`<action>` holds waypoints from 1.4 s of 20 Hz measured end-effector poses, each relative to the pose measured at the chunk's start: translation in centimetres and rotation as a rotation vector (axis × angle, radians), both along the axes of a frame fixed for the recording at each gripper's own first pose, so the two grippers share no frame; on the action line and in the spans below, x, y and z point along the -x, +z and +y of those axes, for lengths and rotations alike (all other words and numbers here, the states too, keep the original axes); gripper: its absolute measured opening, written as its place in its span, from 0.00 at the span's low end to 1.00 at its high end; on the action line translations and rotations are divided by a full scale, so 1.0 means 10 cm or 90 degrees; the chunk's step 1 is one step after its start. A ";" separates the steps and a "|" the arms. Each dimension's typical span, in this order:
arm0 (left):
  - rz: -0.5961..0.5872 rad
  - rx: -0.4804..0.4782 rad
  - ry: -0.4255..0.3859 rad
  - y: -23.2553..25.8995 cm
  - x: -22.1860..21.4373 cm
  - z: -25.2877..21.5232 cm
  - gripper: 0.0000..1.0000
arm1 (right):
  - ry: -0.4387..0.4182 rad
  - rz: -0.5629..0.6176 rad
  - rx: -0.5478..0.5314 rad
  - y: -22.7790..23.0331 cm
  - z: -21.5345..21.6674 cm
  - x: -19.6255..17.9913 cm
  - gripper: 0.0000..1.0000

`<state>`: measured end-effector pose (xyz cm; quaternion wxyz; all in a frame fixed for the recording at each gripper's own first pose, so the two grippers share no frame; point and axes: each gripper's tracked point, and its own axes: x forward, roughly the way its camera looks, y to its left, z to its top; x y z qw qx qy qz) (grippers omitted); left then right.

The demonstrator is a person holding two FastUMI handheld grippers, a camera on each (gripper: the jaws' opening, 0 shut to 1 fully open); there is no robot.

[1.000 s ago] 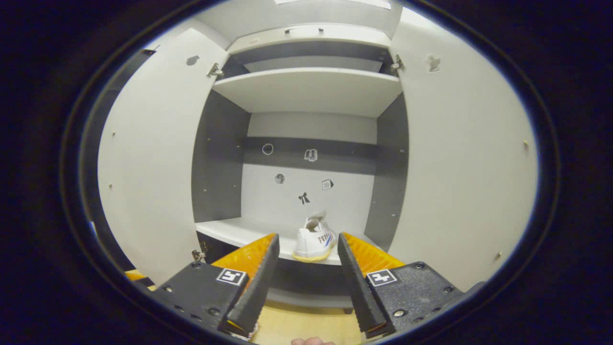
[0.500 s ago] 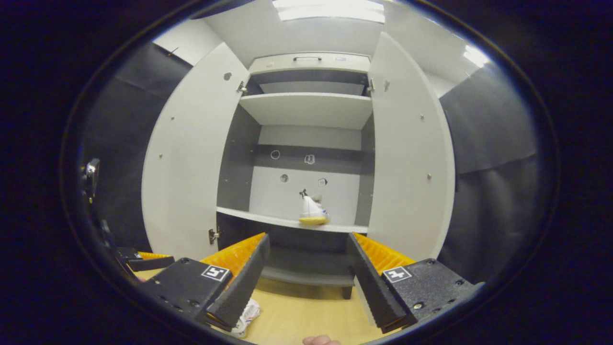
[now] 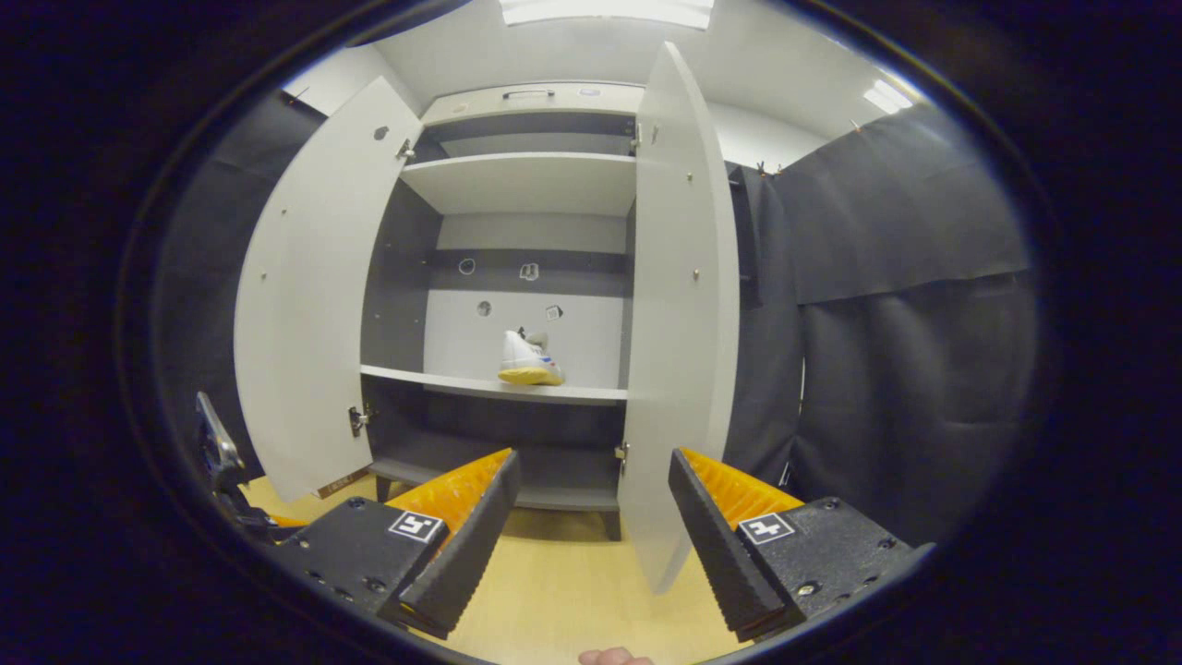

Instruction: Grab one shoe with the right hand and put it into the shoe cabinet, grab the other shoe with the left hand and put it into the shoe cabinet; then close the right door with the right hand and the left door with the left hand.

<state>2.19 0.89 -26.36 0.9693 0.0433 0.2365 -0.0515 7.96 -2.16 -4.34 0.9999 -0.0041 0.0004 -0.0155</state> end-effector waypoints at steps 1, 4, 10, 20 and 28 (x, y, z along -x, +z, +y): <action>0.021 -0.001 -0.002 -0.13 0.01 -0.01 0.97 | -0.005 -0.002 0.003 0.01 -0.04 0.01 1.00; 0.069 -0.015 0.000 -0.35 -0.02 0.04 0.97 | -0.017 0.000 0.002 0.00 -0.15 0.02 1.00; 0.113 0.031 -0.039 -0.63 -0.20 -0.12 0.98 | -0.024 0.013 0.002 -0.07 -0.24 -0.01 1.00; 0.179 0.098 -0.032 -0.79 -0.31 -0.04 0.92 | -0.017 0.027 0.012 -0.15 -0.20 -0.12 1.00; 0.151 0.054 -0.021 -0.80 -0.52 -0.09 0.52 | -0.003 0.028 0.026 -0.20 -0.10 -0.23 1.00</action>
